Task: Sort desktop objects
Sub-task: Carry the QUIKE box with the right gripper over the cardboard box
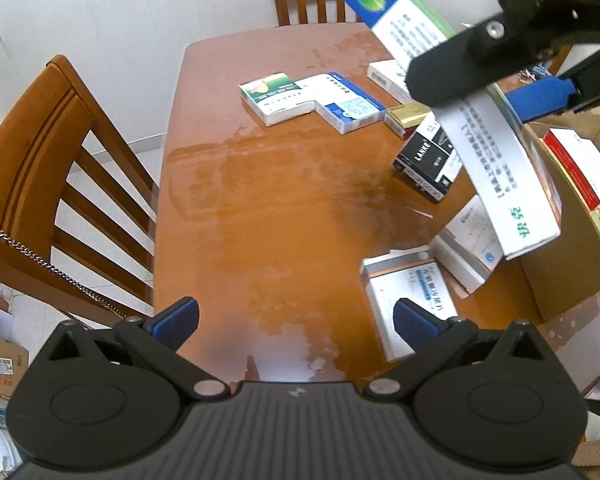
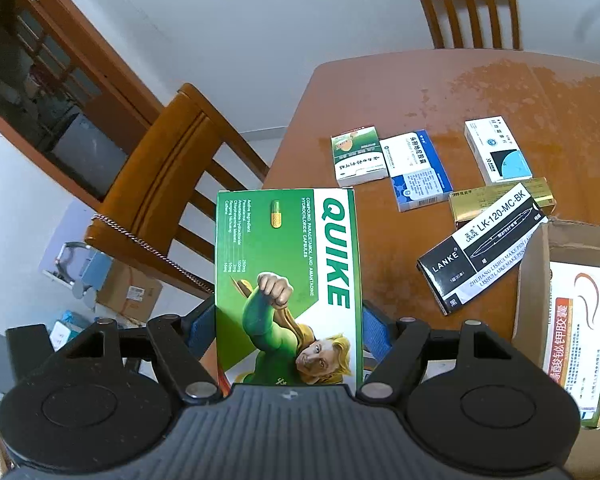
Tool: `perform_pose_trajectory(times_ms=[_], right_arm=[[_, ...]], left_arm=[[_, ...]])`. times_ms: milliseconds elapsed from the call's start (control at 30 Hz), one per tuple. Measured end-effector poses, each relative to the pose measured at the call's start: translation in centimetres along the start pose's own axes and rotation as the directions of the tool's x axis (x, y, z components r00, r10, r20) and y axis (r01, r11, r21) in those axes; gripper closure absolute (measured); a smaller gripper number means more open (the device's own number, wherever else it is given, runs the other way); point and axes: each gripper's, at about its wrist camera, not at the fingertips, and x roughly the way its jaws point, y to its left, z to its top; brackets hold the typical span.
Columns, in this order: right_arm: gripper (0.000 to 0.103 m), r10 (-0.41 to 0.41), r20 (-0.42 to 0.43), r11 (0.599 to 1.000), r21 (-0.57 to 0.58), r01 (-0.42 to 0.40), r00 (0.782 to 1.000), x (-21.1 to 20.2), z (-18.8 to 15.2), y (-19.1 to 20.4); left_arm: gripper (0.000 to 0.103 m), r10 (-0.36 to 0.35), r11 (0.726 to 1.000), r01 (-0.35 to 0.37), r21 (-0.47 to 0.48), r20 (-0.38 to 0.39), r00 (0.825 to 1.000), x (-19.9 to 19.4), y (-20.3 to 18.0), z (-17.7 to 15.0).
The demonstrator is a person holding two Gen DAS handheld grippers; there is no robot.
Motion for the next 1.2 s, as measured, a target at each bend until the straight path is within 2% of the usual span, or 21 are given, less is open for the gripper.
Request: perform_pose_trajectory(times_ms=[233,333,733,1200], right_arm=[[0.026,0.045,-0.004,0.999,-0.011,-0.045,0.999,-1.5,-0.5,-1.2],[0.026,0.041,0.006,0.999,-0.003,-0.041,0.999,-2.3,-0.7,-2.1],[0.026,-0.004,0.047,0.999,0.035,0.002,0.999,-5.8,-1.4,-6.1],[0.026,-0.076,0.074,0.990,0.120,0.067,0.994,-9.4,-2.3,-12.4]], left_arm=[[0.000,0.024,1.000,-0.024,0.002,-0.005,1.000,0.1,-2.0,0.5],[0.000,0.022,1.000,-0.022,0.007,0.002,1.000,0.0,-3.0,0.8],[0.000,0.014,1.000,-0.015,0.025,0.027,1.000,-0.2,-6.9,1.1],[0.000,0.019,0.999,-0.018,-0.030,0.035,0.999,-0.2,-8.8,0.7]])
